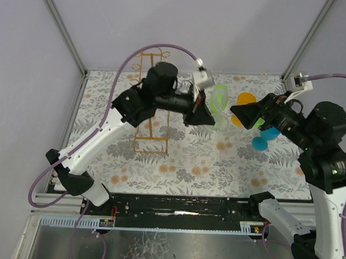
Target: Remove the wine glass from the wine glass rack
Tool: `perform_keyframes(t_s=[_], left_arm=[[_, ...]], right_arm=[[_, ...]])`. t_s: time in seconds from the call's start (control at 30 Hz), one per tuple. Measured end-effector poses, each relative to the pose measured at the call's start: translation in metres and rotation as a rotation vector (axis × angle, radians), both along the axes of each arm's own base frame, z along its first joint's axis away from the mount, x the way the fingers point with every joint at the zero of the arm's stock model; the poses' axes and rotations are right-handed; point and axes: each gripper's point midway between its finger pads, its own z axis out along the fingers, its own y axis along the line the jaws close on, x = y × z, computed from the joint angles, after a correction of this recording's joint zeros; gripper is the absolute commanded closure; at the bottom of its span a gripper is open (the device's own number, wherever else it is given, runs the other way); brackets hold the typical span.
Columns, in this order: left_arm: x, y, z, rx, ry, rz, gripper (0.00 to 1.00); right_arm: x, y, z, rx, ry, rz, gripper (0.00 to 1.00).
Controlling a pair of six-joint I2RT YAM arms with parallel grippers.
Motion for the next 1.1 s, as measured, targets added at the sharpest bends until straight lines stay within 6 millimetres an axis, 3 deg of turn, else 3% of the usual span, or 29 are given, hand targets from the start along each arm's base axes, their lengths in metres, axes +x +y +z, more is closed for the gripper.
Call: perform_keyframes(t_s=[0.03,0.13,0.23,0.37,0.63,1.1], left_arm=[[-0.017,-0.011,-0.008,0.032,-0.050,-0.034,1.00],[-0.039,-0.027,-0.032,0.121,-0.185,-0.074,1.00],[-0.053,-0.035,-0.055,0.210,-0.312,-0.098,1.00],[-0.049,-0.032,-0.075,0.314,-0.486,-0.076,1.00],[-0.039,-0.006,-0.117,0.531,-0.833,-0.049,1.00],[-0.003,0.015,-0.170,0.799,-1.246,-0.064,1.00]], right_arm=[[-0.002,-0.004,0.006,-0.008,-0.009,-0.022,0.08],[-0.012,-0.014,0.020,-0.023,-0.023,-0.060,0.08],[-0.012,-0.017,0.015,-0.044,0.011,-0.079,0.07],[0.001,-0.019,-0.016,-0.099,0.128,-0.098,0.06],[0.020,-0.025,-0.078,-0.186,0.305,-0.153,0.06],[0.052,-0.013,-0.084,-0.147,0.300,-0.146,0.06]])
